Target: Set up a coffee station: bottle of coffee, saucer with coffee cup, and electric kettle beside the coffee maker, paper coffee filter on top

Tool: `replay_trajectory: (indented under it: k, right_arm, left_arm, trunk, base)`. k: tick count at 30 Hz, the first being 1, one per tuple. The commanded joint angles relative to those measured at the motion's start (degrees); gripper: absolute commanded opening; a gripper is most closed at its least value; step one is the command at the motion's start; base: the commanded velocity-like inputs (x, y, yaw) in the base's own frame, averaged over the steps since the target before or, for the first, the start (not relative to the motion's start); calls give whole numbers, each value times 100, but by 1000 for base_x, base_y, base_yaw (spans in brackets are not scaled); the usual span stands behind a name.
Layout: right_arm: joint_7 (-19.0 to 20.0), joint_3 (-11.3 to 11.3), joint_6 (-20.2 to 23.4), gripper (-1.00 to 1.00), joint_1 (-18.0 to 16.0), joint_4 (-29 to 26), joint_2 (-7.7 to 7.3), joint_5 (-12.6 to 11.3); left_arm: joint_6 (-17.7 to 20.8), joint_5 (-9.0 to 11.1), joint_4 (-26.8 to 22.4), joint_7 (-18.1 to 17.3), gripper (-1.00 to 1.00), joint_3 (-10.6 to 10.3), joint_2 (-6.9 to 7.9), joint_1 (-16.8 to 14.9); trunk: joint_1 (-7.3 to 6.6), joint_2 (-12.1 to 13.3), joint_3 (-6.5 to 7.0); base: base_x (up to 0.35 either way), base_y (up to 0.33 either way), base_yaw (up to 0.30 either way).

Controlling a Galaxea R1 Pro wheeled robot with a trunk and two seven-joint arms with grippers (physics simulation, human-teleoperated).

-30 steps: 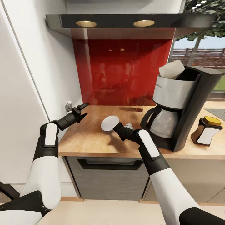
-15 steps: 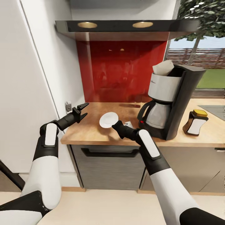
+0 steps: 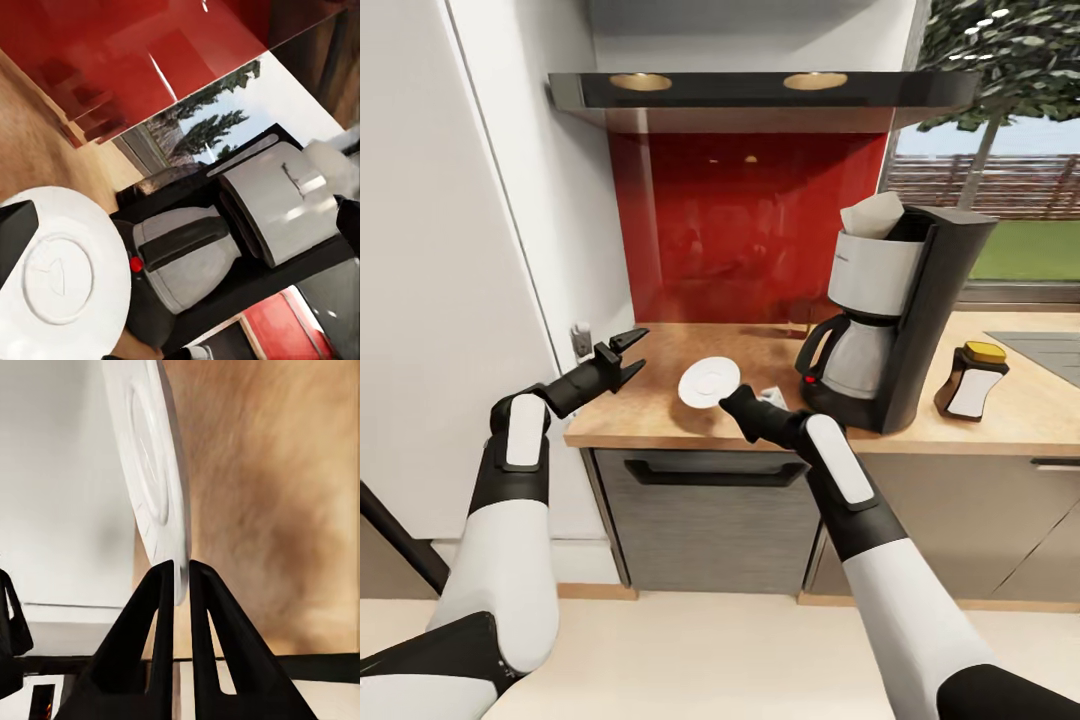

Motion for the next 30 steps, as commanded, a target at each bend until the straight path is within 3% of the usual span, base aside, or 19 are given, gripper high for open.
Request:
replay_trajectory:
  k: [1,2,6,9,10,11,14,15,16,17,18,21,23,24,25,26,27,29,30]
  right_arm:
    - [28,0,-8,-100,-2,-5,-19,-71]
    - [110,-3,-10,-100,1,-2,-50,-67]
    - [172,-6,-10,-100,4,4,-100,-62]
    - [192,-7,-7,-100,4,13,-122,-56]
    - [197,-11,-6,-100,5,17,-129,-55]
    - [197,-13,-6,-100,5,18,-130,-55]
    - [197,-15,-4,-100,5,24,-148,-48]
    - [211,-15,-3,-100,5,27,-284,-70]
    - [252,-17,-5,-100,5,26,-348,-79]
    - [276,-19,-5,-100,5,25,-363,-79]
    - [348,-30,-5,-100,5,25,-392,-80]
    - [397,-95,-6,-100,9,27,-407,-77]
    - [422,-186,-9,-100,11,28,-415,-79]
    - [430,-224,-14,-100,12,28,-415,-79]
    - [435,-251,-19,-100,14,28,-415,-80]
    - [436,-260,-22,-100,16,28,-415,-80]
    - [439,-282,-27,-100,22,28,-415,-80]
    - [441,-298,-37,-100,33,30,-414,-76]
    - [441,-306,-47,-100,40,33,-405,-72]
  left_arm:
    - [28,-37,-37,-353,100,-51,-22,8]
    - [27,-41,-175,-778,100,-173,-32,96]
    - [34,-43,-676,-1212,100,-296,-34,441]
    - [41,-44,-1117,-1612,100,-376,32,907]
    - [40,-44,-1321,-2290,100,-655,197,1352]
    - [38,-44,-1378,-2686,100,-863,330,1578]
    - [27,-44,-1496,-3527,100,-1408,719,2122]
    - [-72,-52,-1564,-4546,100,-2028,1324,2948]
    - [-278,-70,-1466,-4928,100,-2270,1716,3387]
    - [-379,-73,-1408,-5010,100,-2320,1837,3531]
    - [-759,-81,-1064,-5181,100,-2418,2177,3972]
    - [-1285,-84,-367,-5393,100,-2469,2418,4322]
    - [-2102,-86,794,-5813,100,-2489,2550,4513]
    - [-2751,-87,1623,-6025,100,-2485,2606,4585]
    - [-3364,-87,2374,-6025,100,-2478,2677,4632]
    - [-3625,-86,2714,-6025,100,-2475,2742,4648]
    - [-4155,-83,3588,-6025,100,-2447,2989,4680]
    - [-4457,-78,4332,-6025,100,-2318,3156,4696]
    - [-4748,-74,4904,-6025,100,-2027,3245,4705]
  trunk:
    - [-1,-3,-6]
    - [-1,-3,-6]
    - [-1,-3,-6]
    - [-1,-3,-6]
    - [-1,-3,-6]
    - [-1,-3,-6]
    - [-1,-3,-6]
    - [-1,-3,-6]
    - [-1,-3,-6]
    - [-1,-3,-6]
    - [-1,-3,-6]
    - [-1,-3,-6]
    - [-1,-3,-6]
    - [-1,-3,-6]
    - [-1,-3,-6]
    - [-1,-3,-6]
    - [-1,-3,-6]
    - [-1,-3,-6]
    - [-1,-3,-6]
  base:
    - [-15,0,0]
    - [-7,0,0]
    - [-4,0,0]
    - [-1,0,0]
    - [0,0,0]
    - [0,0,0]
    - [0,0,0]
    - [0,0,0]
    - [0,0,0]
    - [0,0,0]
    - [0,0,0]
    - [0,0,0]
    - [0,0,0]
    - [0,0,0]
    - [0,0,0]
    - [0,0,0]
    - [0,0,0]
    - [0,0,0]
    - [0,0,0]
